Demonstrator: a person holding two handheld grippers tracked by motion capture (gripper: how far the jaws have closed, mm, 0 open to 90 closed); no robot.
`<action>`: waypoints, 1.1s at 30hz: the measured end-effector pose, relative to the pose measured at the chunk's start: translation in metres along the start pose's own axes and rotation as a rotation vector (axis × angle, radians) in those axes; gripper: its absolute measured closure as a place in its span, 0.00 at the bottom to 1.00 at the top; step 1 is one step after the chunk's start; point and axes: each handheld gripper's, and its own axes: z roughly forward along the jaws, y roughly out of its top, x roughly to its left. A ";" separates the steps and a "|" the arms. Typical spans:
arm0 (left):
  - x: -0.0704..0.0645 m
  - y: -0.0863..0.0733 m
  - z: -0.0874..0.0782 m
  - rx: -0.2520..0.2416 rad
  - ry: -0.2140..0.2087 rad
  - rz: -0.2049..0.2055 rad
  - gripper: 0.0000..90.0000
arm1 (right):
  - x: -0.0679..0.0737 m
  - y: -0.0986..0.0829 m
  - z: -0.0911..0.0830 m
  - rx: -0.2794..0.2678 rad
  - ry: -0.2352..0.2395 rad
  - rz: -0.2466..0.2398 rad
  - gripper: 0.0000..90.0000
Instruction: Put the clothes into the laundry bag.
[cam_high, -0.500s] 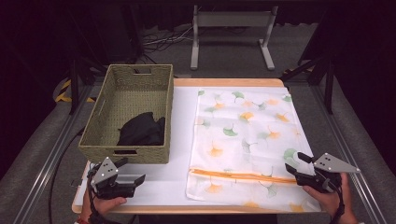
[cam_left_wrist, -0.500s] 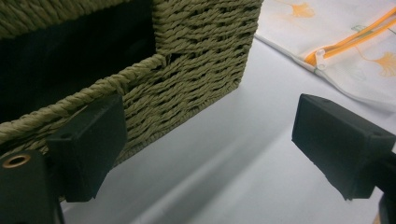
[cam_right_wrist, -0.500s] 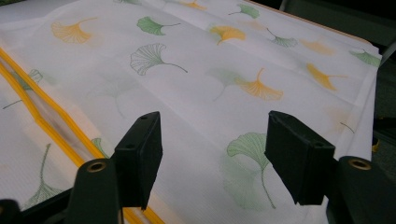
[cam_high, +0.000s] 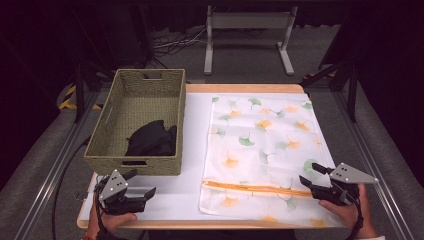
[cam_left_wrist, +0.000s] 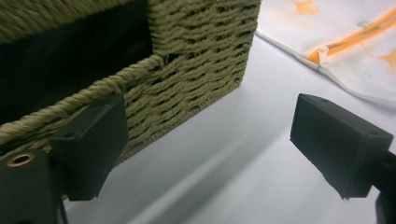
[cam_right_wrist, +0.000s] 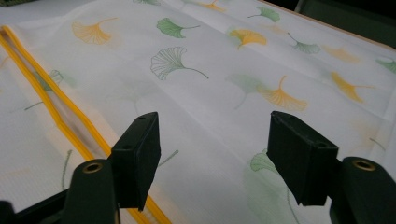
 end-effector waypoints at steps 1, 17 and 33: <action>-0.001 0.000 0.000 0.001 0.001 -0.005 0.16 | 0.001 0.001 0.000 0.005 -0.007 -0.013 0.40; -0.005 0.003 -0.004 -0.021 -0.026 -0.003 0.22 | -0.022 -0.008 0.001 0.105 -0.130 0.070 0.43; -0.031 0.012 0.013 0.055 -0.112 0.080 0.34 | -0.040 -0.015 0.006 0.164 -0.157 0.142 0.45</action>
